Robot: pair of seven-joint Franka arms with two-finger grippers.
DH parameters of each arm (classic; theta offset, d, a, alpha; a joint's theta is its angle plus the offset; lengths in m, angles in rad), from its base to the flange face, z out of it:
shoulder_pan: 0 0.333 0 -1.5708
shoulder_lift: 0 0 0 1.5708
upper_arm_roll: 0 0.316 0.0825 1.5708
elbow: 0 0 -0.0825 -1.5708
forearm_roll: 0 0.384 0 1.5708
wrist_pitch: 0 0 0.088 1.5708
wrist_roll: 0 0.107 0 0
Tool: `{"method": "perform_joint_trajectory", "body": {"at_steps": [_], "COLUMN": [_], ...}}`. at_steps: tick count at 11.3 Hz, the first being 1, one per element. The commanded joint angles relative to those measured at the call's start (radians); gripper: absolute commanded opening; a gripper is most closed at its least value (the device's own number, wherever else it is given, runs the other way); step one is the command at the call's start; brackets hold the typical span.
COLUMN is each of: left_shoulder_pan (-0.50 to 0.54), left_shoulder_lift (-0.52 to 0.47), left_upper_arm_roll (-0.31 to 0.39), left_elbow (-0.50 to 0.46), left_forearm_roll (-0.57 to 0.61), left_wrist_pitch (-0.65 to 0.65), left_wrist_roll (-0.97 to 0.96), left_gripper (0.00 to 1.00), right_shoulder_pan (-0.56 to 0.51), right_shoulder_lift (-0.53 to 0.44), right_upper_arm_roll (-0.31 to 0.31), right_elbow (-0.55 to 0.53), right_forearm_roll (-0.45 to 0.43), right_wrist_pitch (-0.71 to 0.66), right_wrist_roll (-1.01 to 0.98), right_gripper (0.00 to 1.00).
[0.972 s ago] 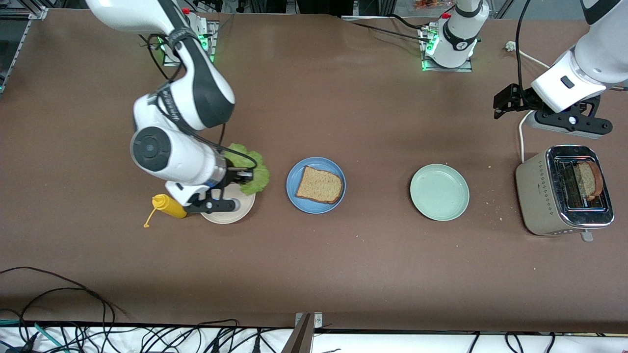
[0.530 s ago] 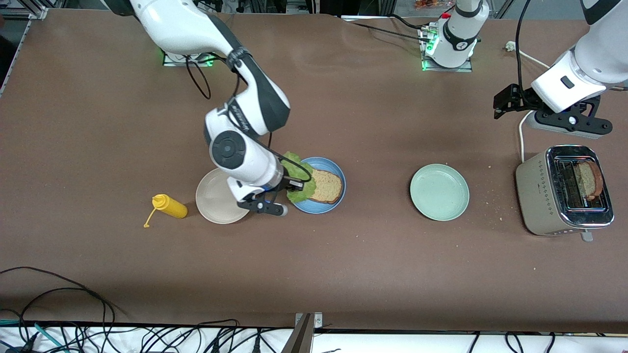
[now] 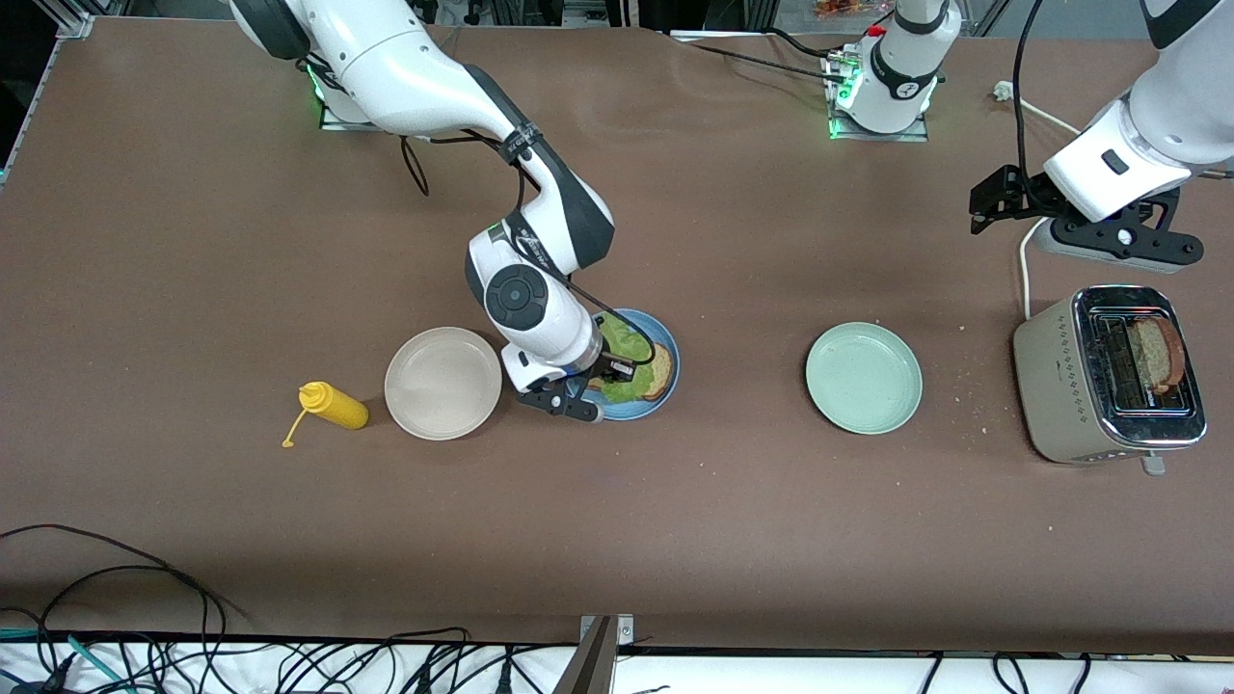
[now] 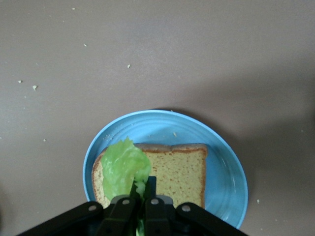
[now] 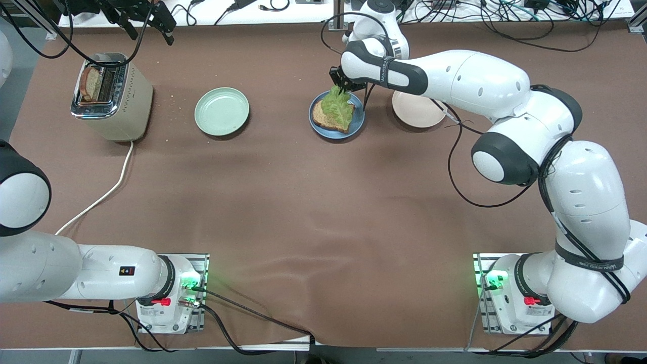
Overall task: Make sandwich in blue plate with both arms
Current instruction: 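Open the right gripper to release the lettuce on the toast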
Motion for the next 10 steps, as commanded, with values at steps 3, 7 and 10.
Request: {"method": "perform_joint_trajectory", "body": {"at_steps": [3, 7, 10], "left_shoulder_pan": [0.005, 0.005, 0.004], "left_shoulder_lift": [0.005, 0.005, 0.005], "left_upper_arm_roll": [-0.001, 0.000, 0.000], "left_elbow": [0.022, 0.022, 0.022], "left_forearm_roll": [-0.017, -0.017, -0.017], "left_wrist_pitch": [-0.018, -0.018, -0.018], "left_wrist_roll": [0.008, 0.008, 0.008], "left_gripper": [1.00, 1.00, 1.00], "right_shoulder_pan": [0.002, 0.007, 0.005], "right_shoulder_lift": [0.030, 0.033, 0.020], "right_upper_arm_roll": [-0.009, -0.010, -0.012], "right_elbow": [-0.017, -0.034, -0.037], "right_forearm_roll": [-0.021, -0.025, -0.025], "right_wrist_pitch": [0.059, 0.099, 0.098], "right_wrist_roll": [-0.001, 0.003, -0.012], "right_gripper": [0.00, 1.00, 1.00]}}
